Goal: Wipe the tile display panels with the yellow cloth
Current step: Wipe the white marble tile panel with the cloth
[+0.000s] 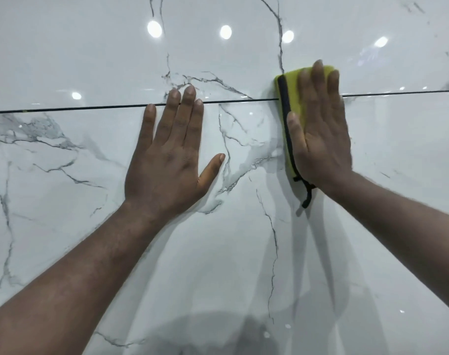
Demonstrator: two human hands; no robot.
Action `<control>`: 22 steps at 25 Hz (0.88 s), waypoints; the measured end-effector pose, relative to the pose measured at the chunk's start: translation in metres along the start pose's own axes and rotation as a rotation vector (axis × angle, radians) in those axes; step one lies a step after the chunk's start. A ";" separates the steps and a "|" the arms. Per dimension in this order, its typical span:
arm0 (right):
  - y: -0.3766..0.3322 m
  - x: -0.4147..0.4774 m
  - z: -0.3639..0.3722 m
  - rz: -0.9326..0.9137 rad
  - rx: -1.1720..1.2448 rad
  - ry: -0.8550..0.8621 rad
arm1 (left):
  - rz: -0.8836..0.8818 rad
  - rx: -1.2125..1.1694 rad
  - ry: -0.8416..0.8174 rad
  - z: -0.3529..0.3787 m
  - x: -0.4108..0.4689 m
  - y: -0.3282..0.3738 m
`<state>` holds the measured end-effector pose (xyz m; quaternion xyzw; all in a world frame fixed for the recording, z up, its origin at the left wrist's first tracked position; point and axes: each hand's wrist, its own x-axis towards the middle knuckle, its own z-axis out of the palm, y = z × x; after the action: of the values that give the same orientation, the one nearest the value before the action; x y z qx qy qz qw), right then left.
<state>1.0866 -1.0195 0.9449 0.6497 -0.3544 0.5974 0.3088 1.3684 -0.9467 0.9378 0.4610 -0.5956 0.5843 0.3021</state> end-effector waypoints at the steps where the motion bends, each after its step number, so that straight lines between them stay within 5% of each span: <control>1: -0.002 -0.009 0.003 -0.061 -0.029 -0.005 | 0.001 0.000 -0.003 0.000 0.000 0.000; 4: 0.017 -0.032 -0.003 -0.540 -0.146 -0.100 | 0.006 -0.008 -0.002 -0.001 0.000 0.002; 5: 0.023 -0.025 -0.007 -0.514 -0.149 -0.081 | 0.006 -0.008 -0.004 -0.001 -0.001 0.002; 8: 0.010 0.000 -0.003 0.070 0.018 0.048 | 0.007 -0.006 -0.010 -0.001 -0.002 0.003; 9: 0.002 -0.004 0.001 0.135 0.010 0.056 | 0.008 -0.007 -0.012 -0.001 -0.002 0.003; 13: 0.017 -0.049 0.000 -0.418 -0.144 -0.078 | 0.016 -0.016 -0.016 -0.003 -0.001 0.003; 14: 0.025 -0.043 -0.004 -0.408 -0.155 -0.071 | 0.018 -0.007 -0.015 -0.003 -0.002 0.003; 18: 0.017 -0.016 0.001 0.202 0.008 0.037 | 0.025 0.010 -0.027 -0.004 -0.002 0.004; 22: 0.037 -0.053 -0.003 -0.407 -0.127 -0.103 | 0.027 0.008 -0.013 -0.006 -0.001 0.003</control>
<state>1.0521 -1.0332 0.8918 0.7169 -0.2683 0.4650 0.4449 1.3649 -0.9413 0.9358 0.4578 -0.6015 0.5877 0.2887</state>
